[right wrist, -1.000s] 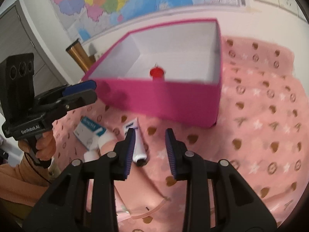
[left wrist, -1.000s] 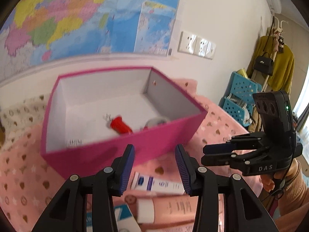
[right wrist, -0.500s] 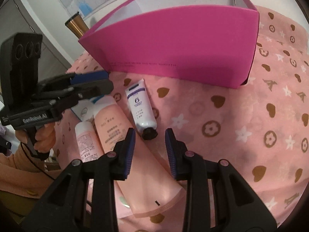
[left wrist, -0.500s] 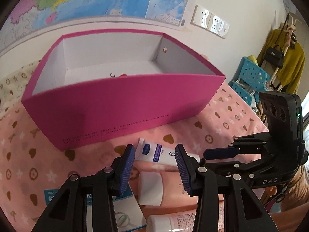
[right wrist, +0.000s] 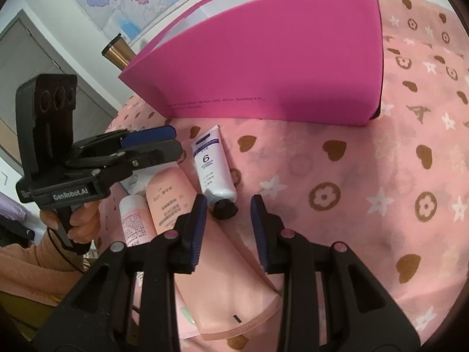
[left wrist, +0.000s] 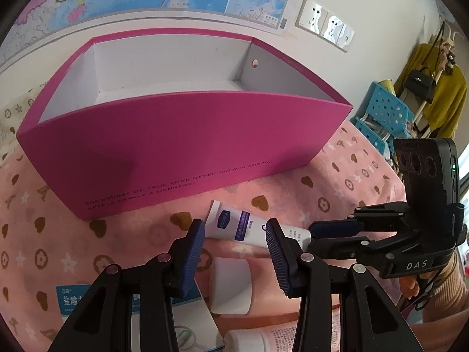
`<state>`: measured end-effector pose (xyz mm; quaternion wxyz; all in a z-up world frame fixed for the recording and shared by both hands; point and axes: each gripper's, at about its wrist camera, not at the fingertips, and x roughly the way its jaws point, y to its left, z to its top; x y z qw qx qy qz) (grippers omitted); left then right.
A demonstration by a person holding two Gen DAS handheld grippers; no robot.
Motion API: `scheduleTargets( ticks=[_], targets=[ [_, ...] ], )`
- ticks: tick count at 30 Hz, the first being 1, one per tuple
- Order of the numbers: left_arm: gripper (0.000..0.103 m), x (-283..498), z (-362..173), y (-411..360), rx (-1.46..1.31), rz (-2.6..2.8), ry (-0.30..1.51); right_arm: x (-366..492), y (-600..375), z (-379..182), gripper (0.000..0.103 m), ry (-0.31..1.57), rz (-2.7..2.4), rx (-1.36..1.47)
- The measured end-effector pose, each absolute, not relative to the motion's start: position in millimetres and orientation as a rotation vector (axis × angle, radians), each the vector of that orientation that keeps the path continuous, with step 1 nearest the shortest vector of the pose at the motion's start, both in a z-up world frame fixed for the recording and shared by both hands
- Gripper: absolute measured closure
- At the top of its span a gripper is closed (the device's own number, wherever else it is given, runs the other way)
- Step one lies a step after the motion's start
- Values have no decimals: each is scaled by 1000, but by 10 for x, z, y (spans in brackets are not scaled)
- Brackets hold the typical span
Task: Organize rigid objects
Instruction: 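Move the right tool down to the white hand-cream tube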
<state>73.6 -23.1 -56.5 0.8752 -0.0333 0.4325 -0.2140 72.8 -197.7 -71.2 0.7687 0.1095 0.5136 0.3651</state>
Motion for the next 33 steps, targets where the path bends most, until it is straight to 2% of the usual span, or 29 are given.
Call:
scheduleTargets(
  ticks=[1,4,9,19,20,23,33],
  targets=[
    [59,739,-571,-231,-70,-445,905,727,-1988,-709,70,1113,792,238],
    [59,742,-586,-225,-71,-443,910,733,-1993,-711,84,1118,782,239],
    [59,748,-602,-251,-67,-449,917,741,-2082,-665,88,1106,749,227],
    [59,779,-725,-293,-61,-461,971,740,-2170,-660,88,1101,721,244],
    [59,786,-725,-287,-64,-458,974,738,-2164,-666,85,1101,721,256],
    [53,808,-743,-280,-72,-470,990,752,-2136,-680,74,1101,722,278],
    [43,831,-742,-379,-40,-501,1006,773,-2071,-696,74,1085,719,273]
  ],
)
